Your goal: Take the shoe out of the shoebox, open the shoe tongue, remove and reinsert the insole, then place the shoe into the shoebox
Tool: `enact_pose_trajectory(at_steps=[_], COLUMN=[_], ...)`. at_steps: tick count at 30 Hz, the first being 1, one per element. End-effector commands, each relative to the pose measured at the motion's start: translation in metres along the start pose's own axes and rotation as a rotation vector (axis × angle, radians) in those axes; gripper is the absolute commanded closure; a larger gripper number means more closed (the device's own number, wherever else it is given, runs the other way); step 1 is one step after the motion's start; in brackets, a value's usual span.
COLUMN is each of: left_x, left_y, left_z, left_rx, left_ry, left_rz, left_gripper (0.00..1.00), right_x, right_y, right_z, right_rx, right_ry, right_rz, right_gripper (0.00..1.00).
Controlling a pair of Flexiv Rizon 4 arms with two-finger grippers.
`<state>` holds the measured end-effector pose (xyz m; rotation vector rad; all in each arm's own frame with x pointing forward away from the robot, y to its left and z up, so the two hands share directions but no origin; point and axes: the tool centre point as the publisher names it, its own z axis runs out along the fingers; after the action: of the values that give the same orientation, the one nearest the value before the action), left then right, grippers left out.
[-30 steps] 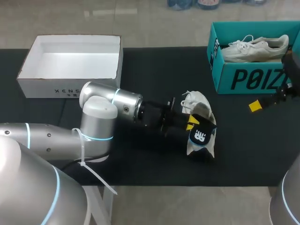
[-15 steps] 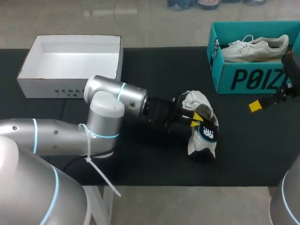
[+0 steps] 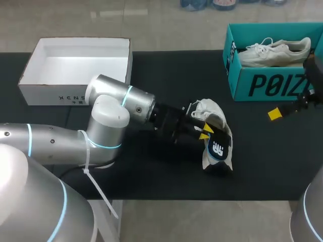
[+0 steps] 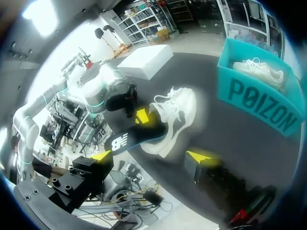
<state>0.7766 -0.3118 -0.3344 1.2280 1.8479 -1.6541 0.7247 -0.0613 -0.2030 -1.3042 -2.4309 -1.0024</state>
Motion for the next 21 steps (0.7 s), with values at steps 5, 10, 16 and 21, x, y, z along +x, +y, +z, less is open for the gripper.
enact_pose_trajectory(at_steps=[5, 10, 16, 21], left_x=[-0.007, -0.007, -0.004, -0.004], left_y=[-0.011, -0.016, -0.017, -0.021], left_z=[-0.003, 0.004, 0.012, 0.006], left_rx=[-0.004, 0.011, 0.021, -0.001], left_ry=[-0.017, -0.013, -0.017, -0.017], left_rz=[0.021, 0.026, 0.006, -0.004], left_gripper=[0.00, 0.00, 0.59, 0.40], right_x=[0.001, 0.001, 0.001, 0.001], right_y=[-0.001, -0.001, -0.001, -0.001], right_z=[0.000, 0.000, 0.000, 0.000], right_rx=[-0.001, -0.001, -0.001, -0.001], right_ry=[-0.004, -0.004, -0.004, -0.004], right_rz=[0.001, 0.001, 0.001, 0.001], right_gripper=[0.00, 0.00, 0.00, 0.00])
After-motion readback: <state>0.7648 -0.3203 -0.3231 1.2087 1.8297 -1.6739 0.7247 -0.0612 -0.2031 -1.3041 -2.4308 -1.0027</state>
